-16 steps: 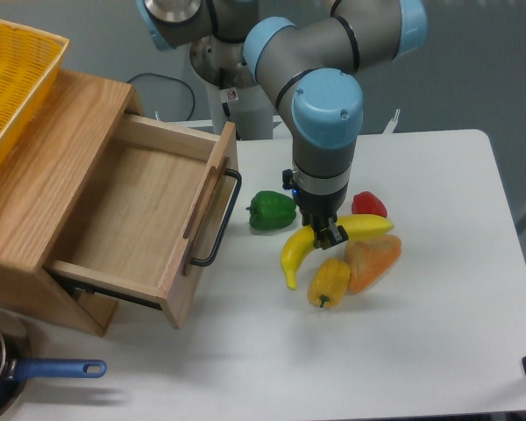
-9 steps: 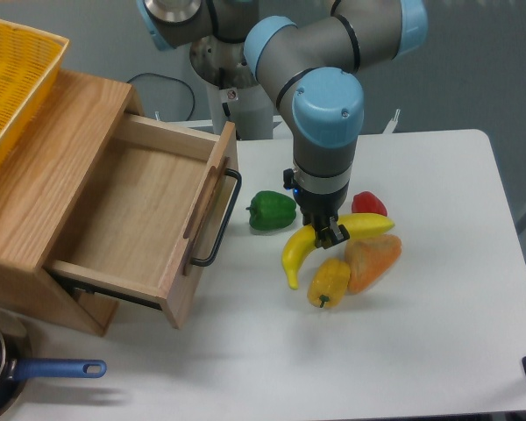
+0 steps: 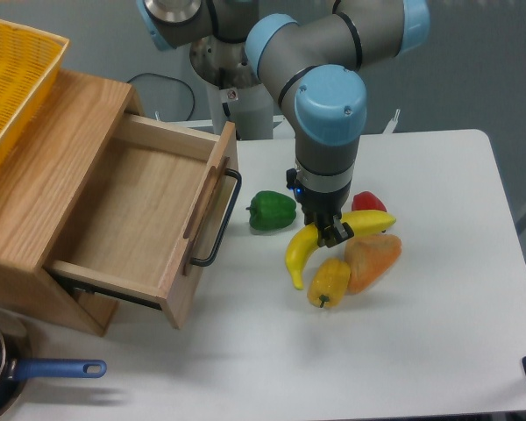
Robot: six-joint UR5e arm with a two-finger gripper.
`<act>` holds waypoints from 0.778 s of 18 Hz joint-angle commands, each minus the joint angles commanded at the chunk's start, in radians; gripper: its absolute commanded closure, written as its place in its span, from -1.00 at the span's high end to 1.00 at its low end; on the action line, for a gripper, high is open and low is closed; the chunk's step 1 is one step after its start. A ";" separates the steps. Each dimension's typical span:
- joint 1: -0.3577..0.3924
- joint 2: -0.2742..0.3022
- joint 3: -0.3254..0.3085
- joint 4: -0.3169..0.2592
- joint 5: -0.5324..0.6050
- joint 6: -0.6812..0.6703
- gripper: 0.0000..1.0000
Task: Place the banana in the top drawer
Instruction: 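Close the gripper on the yellow banana and lift it off the table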
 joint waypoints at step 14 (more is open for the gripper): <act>0.000 0.118 0.046 -0.198 -0.003 -0.104 -0.29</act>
